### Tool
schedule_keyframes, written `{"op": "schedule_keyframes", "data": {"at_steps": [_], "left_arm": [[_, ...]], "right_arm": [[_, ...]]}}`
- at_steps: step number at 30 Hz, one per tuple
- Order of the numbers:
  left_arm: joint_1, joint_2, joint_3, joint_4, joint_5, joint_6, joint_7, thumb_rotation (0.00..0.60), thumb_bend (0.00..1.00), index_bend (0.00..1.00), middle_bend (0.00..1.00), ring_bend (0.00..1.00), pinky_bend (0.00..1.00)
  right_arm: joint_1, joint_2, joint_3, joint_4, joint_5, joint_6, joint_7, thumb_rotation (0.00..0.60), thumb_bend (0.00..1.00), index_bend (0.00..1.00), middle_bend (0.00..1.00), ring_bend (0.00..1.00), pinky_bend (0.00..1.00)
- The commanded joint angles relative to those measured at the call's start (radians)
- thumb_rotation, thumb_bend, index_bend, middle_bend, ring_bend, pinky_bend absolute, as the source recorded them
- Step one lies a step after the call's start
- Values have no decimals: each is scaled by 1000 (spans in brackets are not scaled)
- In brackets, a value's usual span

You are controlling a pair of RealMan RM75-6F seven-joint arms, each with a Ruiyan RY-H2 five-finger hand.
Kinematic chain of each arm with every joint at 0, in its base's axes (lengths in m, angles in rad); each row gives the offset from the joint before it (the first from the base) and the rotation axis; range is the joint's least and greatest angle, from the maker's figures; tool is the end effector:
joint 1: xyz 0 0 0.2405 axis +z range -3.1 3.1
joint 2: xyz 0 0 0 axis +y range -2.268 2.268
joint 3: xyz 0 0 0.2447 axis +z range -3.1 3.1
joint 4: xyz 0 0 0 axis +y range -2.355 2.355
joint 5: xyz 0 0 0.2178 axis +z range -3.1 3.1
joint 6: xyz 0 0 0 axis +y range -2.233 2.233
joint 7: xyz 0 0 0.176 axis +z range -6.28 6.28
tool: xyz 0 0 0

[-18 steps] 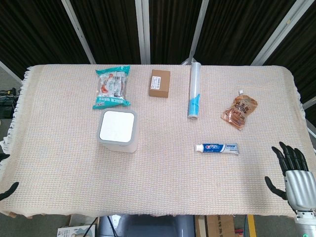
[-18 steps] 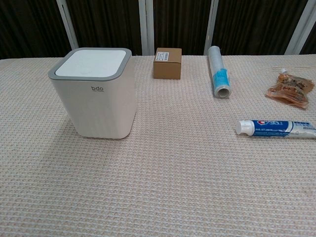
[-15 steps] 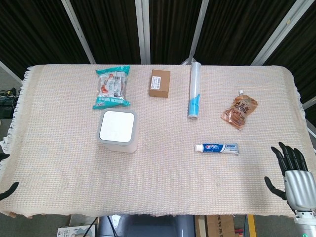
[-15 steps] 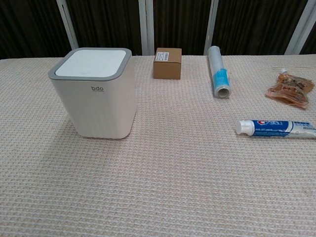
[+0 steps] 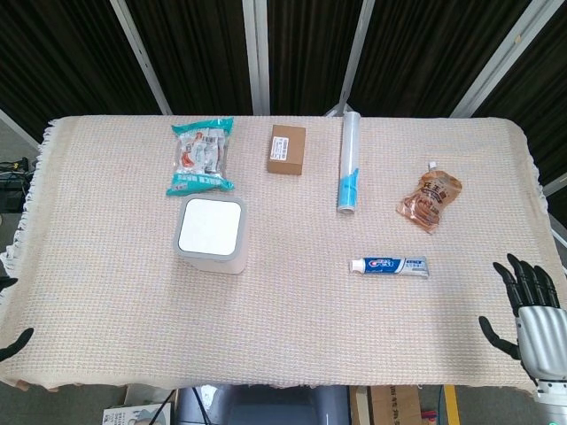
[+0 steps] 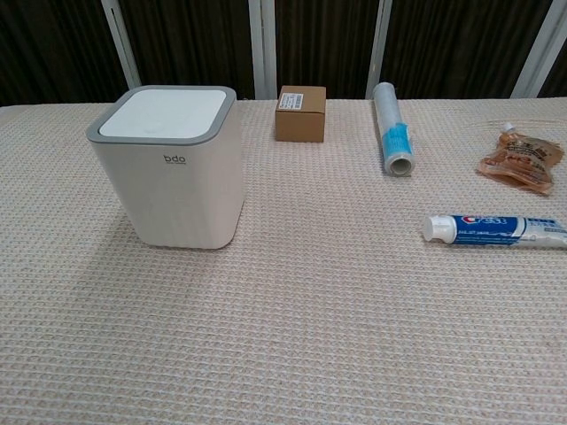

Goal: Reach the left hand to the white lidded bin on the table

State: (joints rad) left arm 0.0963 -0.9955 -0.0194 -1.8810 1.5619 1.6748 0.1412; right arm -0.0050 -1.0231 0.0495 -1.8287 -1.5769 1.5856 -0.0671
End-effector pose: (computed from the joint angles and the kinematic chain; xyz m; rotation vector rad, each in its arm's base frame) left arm -0.2732 0.1531 0.1844 -1.2376 -0.8739 -0.8891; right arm -0.2656 -0.1847 0.1690 1.3288 -0.8917 0.9847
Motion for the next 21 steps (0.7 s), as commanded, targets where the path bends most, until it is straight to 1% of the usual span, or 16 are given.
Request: {"op": "schedule_keyframes", "data": {"at_steps": [1,6,9,12,14,15,17,18,19,20,21], "left_arm": [[-3,0,-1,-4,2,-3,2,600,274,245,226,82,92],[-7,9,3,-4,-12,-22,-7,600,276,231,241,101,101],[-18,12,-7,-4,-23,-33,-10,600,280,227,285,164,157],[-40,-5,-26,23,-5,-35,-19,600,291,226,370,269,259],[-65,-11,-36,40,13,-54,-22,600,308,226,481,387,366],[-87,-9,-44,46,21,-77,-23,600,318,226,517,421,401],[-133,6,-62,37,25,-130,-30,600,364,226,608,510,492],[-151,14,-71,30,19,-152,-36,600,382,226,636,541,520],[-182,24,-88,17,9,-188,-41,600,420,226,683,599,566],[-203,29,-101,10,3,-210,-38,600,460,225,720,647,601],[-226,31,-114,5,-2,-233,-30,600,481,225,738,668,616]], "right_arm": [[2,2,-2,2,-1,-4,1,600,303,117,13,23,61],[-2,7,-2,-3,-7,6,9,600,304,117,13,23,61],[-3,9,0,-3,-4,8,14,600,304,117,13,23,61],[-2,9,1,0,1,4,16,600,303,117,13,23,61],[0,8,3,2,8,-2,16,600,303,117,13,23,61],[2,7,4,3,13,-7,16,600,303,117,13,23,61],[4,6,5,4,18,-13,14,600,303,117,13,23,61],[5,5,5,4,18,-14,13,600,303,117,13,23,61],[6,2,4,2,16,-16,8,600,303,117,13,23,61],[7,1,4,2,16,-16,4,600,303,117,13,23,61],[9,-3,5,2,16,-19,-1,600,303,117,13,23,61]]}}
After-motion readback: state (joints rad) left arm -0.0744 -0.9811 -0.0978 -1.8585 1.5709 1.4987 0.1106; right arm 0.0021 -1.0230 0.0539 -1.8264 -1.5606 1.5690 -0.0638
